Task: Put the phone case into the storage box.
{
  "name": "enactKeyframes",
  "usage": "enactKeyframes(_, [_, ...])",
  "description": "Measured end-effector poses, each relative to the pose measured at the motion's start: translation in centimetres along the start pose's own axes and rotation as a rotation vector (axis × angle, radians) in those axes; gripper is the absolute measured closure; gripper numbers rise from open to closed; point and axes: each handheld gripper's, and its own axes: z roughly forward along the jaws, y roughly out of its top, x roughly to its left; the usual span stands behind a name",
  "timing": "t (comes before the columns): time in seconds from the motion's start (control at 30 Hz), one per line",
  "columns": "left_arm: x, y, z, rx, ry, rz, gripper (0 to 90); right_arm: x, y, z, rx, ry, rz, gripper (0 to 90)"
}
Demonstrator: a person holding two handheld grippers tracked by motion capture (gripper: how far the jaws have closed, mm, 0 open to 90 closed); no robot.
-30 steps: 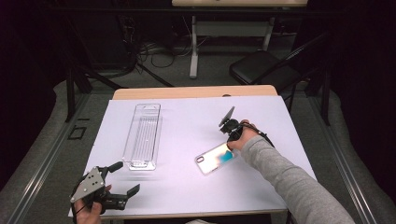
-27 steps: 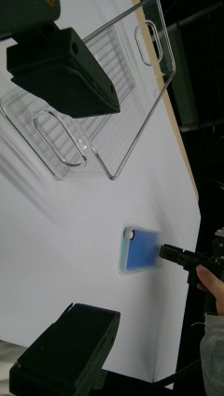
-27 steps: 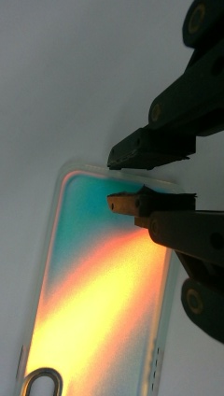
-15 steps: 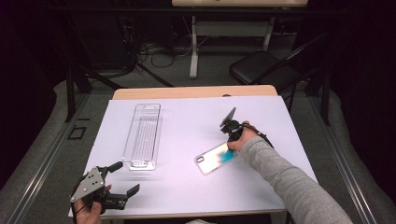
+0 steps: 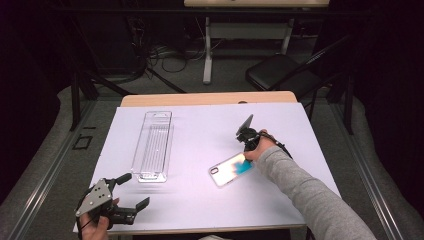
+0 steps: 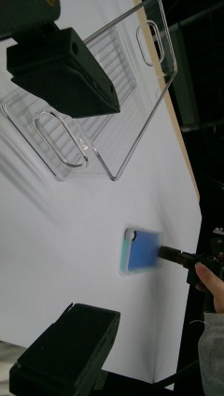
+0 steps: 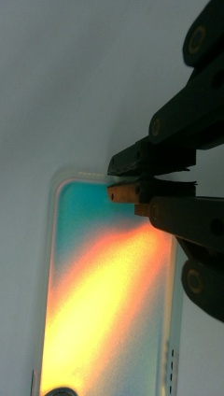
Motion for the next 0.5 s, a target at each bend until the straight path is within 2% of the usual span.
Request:
enactKeyframes(0.27, [-0.02,0.0,0.01,0.001,0.004,0.001,3.4,0.34,0.11,0.07,0.004,-0.026,0.011,87.6])
enactKeyframes(0.3, [0.0,0.0,0.01,0.001,0.001,0.001,3.4,0.26,0.16,0.07,0.004,-0.031,-0.007,87.7])
enactKeyframes(0.37, [0.0,0.0,0.02,0.0,0.001,0.001,3.4,0.42,0.24,-0.07,0.027,-0.042,0.007,87.9])
enactKeyframes(0.5, [-0.03,-0.01,0.02,0.001,0.004,0.0,3.4,0.54,0.31,0.0,0.025,-0.053,0.015,88.1])
